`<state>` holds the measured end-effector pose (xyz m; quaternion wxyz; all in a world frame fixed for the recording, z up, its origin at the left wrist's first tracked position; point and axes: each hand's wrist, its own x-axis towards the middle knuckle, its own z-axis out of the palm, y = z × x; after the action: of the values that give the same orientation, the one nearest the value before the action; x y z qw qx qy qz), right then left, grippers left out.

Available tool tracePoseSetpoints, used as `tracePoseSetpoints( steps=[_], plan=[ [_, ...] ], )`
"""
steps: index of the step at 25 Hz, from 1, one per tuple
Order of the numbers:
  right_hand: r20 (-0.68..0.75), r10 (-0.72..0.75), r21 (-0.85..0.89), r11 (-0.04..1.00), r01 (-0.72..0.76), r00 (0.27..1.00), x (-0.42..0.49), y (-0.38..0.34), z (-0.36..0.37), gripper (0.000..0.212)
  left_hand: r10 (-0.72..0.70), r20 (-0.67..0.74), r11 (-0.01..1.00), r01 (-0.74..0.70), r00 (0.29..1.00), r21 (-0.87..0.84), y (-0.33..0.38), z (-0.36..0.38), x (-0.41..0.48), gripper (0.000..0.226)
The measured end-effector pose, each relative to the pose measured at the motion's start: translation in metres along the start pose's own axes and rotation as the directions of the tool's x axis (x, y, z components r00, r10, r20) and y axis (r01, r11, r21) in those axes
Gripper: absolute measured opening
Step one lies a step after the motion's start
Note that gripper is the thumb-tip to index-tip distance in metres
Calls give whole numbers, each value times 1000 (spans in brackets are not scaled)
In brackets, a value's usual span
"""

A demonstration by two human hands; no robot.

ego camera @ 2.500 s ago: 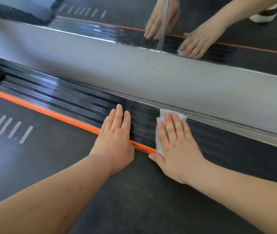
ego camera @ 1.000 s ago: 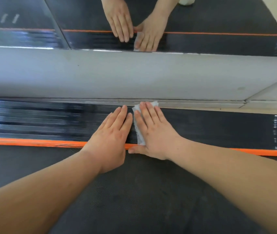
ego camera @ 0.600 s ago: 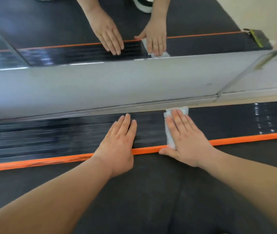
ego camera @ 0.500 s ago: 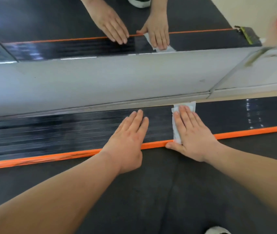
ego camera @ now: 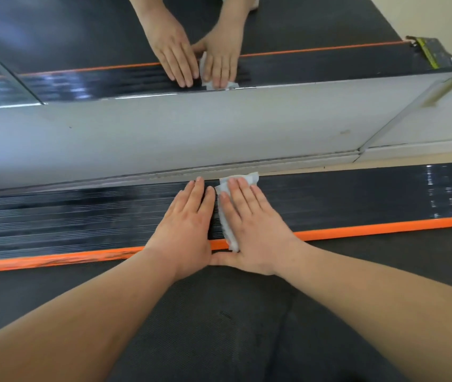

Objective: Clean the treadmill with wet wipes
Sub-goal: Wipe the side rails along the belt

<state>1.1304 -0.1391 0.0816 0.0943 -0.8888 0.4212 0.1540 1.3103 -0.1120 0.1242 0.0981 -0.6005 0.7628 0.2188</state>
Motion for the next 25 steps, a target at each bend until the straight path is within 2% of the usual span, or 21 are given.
tracePoseSetpoints(
  steps=[2, 6, 9, 11, 15, 17, 20, 25],
  plan=[
    [2, 18, -5, 1000, -18, 1000, -15, 23, 2, 121, 13, -20, 1000, -12, 1000, 23, 1, 1, 3, 94],
    [57, 170, -20, 985, -169, 984, -46, 69, 6, 121, 68, -93, 998, -67, 993, 12, 19, 2, 12, 93],
    [91, 153, 5, 988, -154, 984, -56, 87, -2, 123, 102, -125, 994, -106, 987, -20, 40, 2, 21, 92],
    [33, 151, 100, 983, -154, 988, -62, 91, -13, 114, 136, -140, 990, -140, 981, -20, 51, 1, 26, 91],
    [-207, 184, 226, 965, -136, 961, -70, 86, -13, 85, 142, -142, 988, -149, 980, -38, 50, -3, 33, 91],
    [-213, 169, 176, 975, -133, 962, -69, 81, 0, 76, 136, -167, 988, -146, 977, -48, 48, -4, 37, 92],
    [-110, 99, 59, 994, -93, 989, -67, 85, 23, 73, 135, -174, 987, -148, 976, -63, 48, -4, 42, 92],
    [-127, 169, 33, 986, -166, 977, -80, 113, 38, 82, 192, -180, 978, -204, 965, -52, 71, 3, 48, 91]
  ],
)
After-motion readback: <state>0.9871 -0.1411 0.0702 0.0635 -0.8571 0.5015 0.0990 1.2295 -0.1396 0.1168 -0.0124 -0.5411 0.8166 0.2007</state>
